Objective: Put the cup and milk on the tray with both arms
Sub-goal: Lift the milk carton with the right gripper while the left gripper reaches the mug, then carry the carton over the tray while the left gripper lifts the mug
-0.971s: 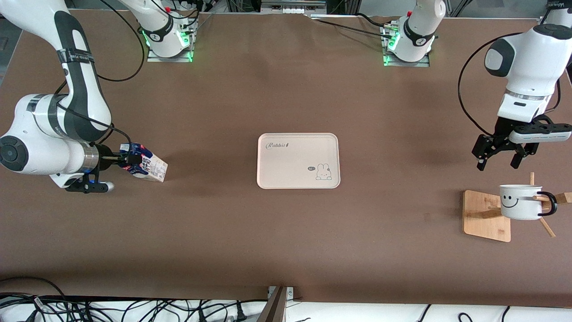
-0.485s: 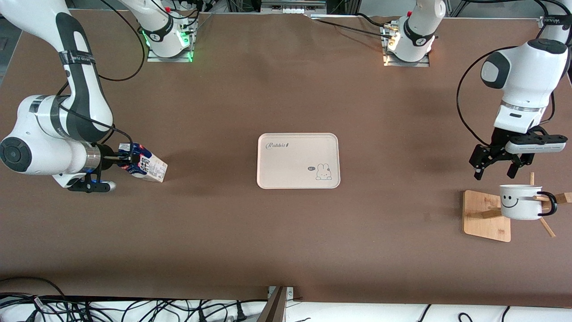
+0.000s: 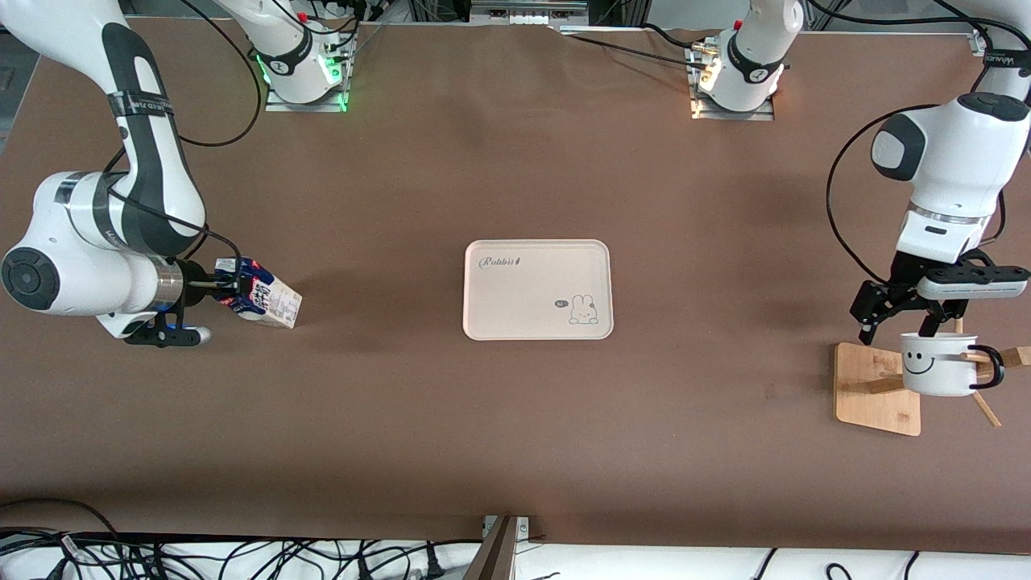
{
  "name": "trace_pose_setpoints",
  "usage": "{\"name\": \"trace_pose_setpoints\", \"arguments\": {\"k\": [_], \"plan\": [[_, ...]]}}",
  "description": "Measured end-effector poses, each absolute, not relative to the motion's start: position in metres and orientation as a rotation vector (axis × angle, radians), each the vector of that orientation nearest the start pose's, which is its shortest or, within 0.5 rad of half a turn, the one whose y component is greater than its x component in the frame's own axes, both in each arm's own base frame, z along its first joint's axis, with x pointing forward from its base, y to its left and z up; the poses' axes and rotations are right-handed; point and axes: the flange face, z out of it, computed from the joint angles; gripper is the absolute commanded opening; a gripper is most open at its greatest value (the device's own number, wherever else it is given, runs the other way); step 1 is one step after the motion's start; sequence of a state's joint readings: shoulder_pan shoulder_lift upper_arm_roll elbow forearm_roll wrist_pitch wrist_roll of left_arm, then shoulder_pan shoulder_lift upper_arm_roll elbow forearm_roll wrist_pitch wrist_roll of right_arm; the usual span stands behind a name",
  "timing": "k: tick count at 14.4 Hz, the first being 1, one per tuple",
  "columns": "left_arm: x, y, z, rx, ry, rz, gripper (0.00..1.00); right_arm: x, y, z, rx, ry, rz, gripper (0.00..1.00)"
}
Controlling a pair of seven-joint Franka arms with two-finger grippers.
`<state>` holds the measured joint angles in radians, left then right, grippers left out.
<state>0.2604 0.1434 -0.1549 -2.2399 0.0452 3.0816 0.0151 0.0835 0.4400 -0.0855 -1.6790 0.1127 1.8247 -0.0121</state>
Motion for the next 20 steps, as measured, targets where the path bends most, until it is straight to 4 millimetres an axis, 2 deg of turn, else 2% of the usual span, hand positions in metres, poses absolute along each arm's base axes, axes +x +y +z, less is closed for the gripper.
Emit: {"name": "trace_pose_setpoints", "arguments": {"k": [4, 7, 9, 12, 14, 16, 18, 20], "plan": [[0.59, 0.063, 0.381, -2.919, -0.088, -1.054, 1.0, 0.634, 0.016, 0.332, -3.041, 0.039, 0.433, 0.44], [0.59, 0.069, 0.373, -2.923, -0.103, -1.036, 1.0, 0.634, 0.016, 0.332, -3.041, 0.037, 0.43, 0.44], [0.59, 0.071, 0.37, -2.924, -0.107, -1.033, 1.0, 0.633, 0.017, 0.34, -3.038, 0.033, 0.432, 0.44], [0.591, 0.071, 0.369, -2.924, -0.107, -1.034, 0.77, 0.625, 0.026, 0.379, -3.026, 0.0, 0.437, 0.44], [0.591, 0.071, 0.369, -2.923, -0.108, -1.035, 0.59, 0.618, 0.054, 0.411, -3.006, -0.035, 0.39, 0.43], [0.591, 0.073, 0.369, -2.92, -0.104, -1.036, 0.48, 0.61, 0.093, 0.437, -2.972, 0.051, 0.348, 0.43], [0.591, 0.076, 0.37, -2.912, -0.085, -1.033, 0.42, 0.603, 0.134, 0.45, -2.951, 0.117, 0.31, 0.43], [0.591, 0.08, 0.37, -2.903, -0.069, -1.03, 0.42, 0.599, 0.172, 0.454, -2.945, 0.144, 0.272, 0.43]]}}
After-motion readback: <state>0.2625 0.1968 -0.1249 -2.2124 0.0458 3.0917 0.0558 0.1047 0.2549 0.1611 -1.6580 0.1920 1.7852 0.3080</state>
